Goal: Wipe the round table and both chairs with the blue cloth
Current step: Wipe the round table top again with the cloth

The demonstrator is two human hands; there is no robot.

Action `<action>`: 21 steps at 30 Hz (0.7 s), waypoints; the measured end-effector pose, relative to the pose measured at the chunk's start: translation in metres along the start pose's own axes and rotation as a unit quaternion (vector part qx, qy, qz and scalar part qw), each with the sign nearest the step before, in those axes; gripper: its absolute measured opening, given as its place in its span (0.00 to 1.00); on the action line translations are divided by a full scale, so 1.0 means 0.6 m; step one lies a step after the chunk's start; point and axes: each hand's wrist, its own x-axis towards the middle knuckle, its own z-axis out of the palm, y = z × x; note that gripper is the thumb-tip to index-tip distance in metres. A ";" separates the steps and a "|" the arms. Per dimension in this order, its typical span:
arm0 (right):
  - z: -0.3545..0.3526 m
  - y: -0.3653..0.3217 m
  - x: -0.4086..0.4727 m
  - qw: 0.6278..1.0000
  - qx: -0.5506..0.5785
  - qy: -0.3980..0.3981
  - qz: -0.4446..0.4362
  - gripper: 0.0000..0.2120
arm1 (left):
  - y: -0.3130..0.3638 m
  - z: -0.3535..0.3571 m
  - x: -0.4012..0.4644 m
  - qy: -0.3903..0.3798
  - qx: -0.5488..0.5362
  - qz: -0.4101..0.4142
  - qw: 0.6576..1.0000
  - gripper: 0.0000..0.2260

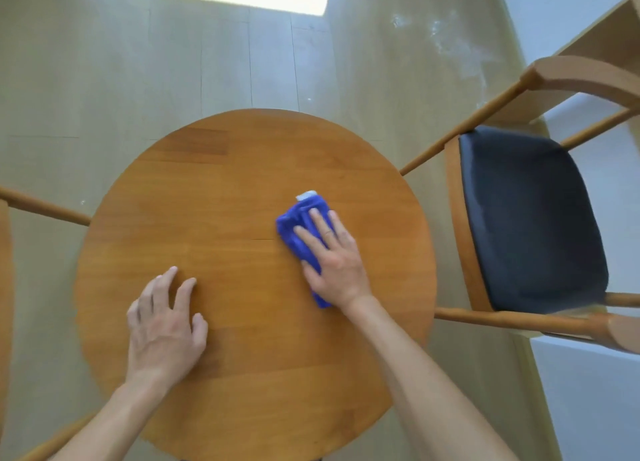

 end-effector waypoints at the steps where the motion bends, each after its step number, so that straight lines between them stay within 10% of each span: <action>1: -0.015 0.042 -0.013 0.999 -0.005 0.005 0.041 0.28 | 0.017 0.004 -0.005 -0.007 0.004 0.006 1.000 0.24; 9: -0.066 0.203 -0.102 0.956 -0.009 0.065 0.286 0.28 | 0.043 0.034 -0.018 -0.044 0.025 -0.018 0.999 0.26; 14: -0.051 0.166 -0.128 0.849 0.059 0.146 0.504 0.28 | 0.033 0.028 -0.020 -0.077 0.009 -0.015 0.997 0.30; 21: 0.018 -0.015 -0.094 0.865 -0.008 0.144 0.480 0.32 | 0.013 0.018 -0.031 -0.086 -0.005 0.038 0.996 0.31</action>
